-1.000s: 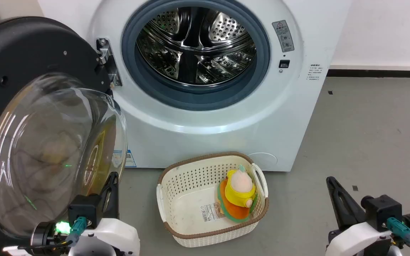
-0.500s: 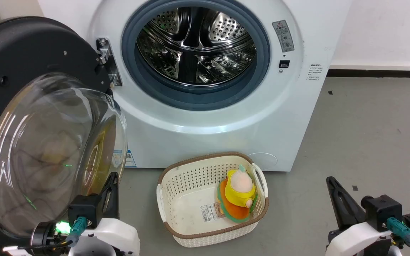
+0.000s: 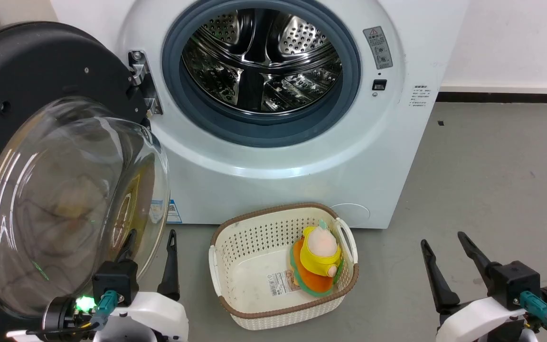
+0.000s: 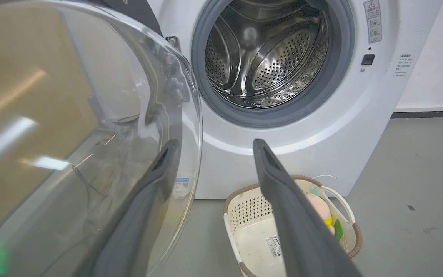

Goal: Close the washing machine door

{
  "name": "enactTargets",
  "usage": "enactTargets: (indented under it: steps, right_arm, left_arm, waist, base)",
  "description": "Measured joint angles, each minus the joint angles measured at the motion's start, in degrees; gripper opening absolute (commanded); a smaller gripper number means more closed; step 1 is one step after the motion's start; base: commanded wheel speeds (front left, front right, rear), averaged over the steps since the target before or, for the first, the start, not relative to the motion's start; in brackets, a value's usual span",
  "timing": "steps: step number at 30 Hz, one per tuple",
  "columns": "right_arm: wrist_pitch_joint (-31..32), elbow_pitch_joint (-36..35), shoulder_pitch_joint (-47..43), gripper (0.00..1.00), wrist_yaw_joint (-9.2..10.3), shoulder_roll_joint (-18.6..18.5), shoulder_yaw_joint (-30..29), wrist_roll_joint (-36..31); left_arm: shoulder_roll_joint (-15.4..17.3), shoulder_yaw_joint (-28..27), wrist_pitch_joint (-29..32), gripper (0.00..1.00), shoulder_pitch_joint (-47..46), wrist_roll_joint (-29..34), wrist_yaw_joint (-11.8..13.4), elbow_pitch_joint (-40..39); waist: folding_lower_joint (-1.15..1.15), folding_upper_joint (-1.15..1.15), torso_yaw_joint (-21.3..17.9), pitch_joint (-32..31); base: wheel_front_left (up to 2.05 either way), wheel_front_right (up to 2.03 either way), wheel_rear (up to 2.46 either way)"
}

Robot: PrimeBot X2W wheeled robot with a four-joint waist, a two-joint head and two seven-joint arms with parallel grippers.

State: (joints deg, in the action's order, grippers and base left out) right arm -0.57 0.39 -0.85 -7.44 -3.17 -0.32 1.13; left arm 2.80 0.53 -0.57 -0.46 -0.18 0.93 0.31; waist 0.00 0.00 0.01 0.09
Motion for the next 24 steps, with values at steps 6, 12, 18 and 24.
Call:
enactTargets:
  steps: [6,12,18,24]
  right_arm:
    - [-0.63,0.02,0.0,1.0,0.0,0.0,-0.37,0.7]
    - [-1.35,0.04,0.0,1.0,0.0,0.0,-0.78,1.18]
    - [-2.08,0.11,-0.01,1.0,0.0,0.0,-1.2,2.26]
    - [-2.68,0.19,-0.02,1.0,0.0,0.0,-1.59,3.02]
  left_arm:
    - [0.0,0.4,-0.58,0.0,-0.01,0.0,1.02,0.02]
    - [0.0,0.52,-1.27,0.0,-0.02,-0.01,1.53,-0.18]
    - [0.04,0.51,-2.09,0.0,-0.37,-0.11,1.96,-1.37]
    - [0.09,0.33,-2.79,0.0,-2.08,-0.71,1.91,-3.53]
  waist:
    - [0.0,0.0,0.05,0.06]
    - [0.0,0.0,0.25,0.13]
    - [0.01,0.0,0.84,0.22]
    - [0.0,0.0,1.91,0.43]
  base:
    - [0.0,0.0,0.0]
    - [0.0,0.0,0.0]
    - [0.0,0.0,0.0]
    - [0.0,0.0,0.0]
